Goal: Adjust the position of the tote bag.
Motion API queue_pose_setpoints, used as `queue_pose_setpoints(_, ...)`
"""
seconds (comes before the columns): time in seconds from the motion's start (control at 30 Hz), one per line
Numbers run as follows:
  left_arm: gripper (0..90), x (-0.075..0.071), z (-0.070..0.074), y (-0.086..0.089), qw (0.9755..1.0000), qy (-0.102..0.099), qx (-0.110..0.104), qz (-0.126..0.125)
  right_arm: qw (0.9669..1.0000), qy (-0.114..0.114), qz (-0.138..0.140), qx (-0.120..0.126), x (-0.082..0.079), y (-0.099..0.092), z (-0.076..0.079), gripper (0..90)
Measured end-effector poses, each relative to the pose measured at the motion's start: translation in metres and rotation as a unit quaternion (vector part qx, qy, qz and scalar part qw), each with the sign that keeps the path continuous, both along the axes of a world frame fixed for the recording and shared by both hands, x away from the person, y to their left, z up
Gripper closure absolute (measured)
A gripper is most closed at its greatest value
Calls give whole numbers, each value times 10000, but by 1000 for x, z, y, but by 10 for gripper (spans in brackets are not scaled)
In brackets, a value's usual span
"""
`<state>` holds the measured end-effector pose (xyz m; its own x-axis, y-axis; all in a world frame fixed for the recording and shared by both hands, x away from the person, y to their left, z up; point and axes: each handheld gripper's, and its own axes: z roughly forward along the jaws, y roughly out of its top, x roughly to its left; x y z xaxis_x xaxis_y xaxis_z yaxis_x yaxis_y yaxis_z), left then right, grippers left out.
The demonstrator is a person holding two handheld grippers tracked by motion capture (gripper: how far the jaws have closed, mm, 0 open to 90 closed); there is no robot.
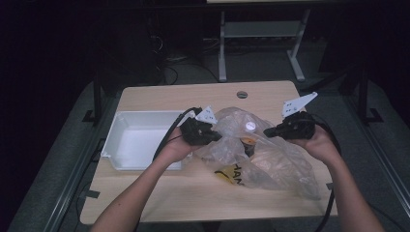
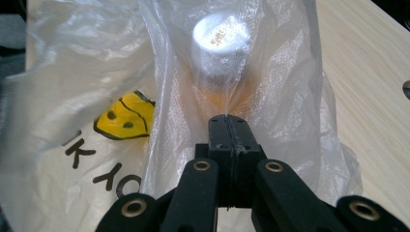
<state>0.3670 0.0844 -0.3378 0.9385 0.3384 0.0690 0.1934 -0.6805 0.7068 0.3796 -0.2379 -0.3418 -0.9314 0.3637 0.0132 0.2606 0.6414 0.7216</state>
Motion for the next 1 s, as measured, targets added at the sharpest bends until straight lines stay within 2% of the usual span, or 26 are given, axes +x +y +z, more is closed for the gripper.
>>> queue_pose_setpoints(0.2,879,12,2,3,10000,-7,-40,31,10000,13,-19,86,12,-3,11,898)
queue_pose_setpoints(0.33,880,22,1,7,9999,18,-54,123,9999,-98,-71,86,21,-4,16,899)
queue_pose_setpoints(0.4,881,27,0,9,9999,38,71,140,9997,-111,-156,153,26,-6,19,899)
queue_pose_setpoints(0.5,882,34,-2,12,9997,70,57,238,9995,-112,-246,183,33,-8,20,899)
queue_pose_setpoints(0.77,885,43,-15,4,9987,187,299,355,9988,139,-463,36,45,-9,5,899)
queue_pose_setpoints(1.0,887,45,-28,-3,9975,281,519,379,9969,439,-658,43,47,-15,-18,899)
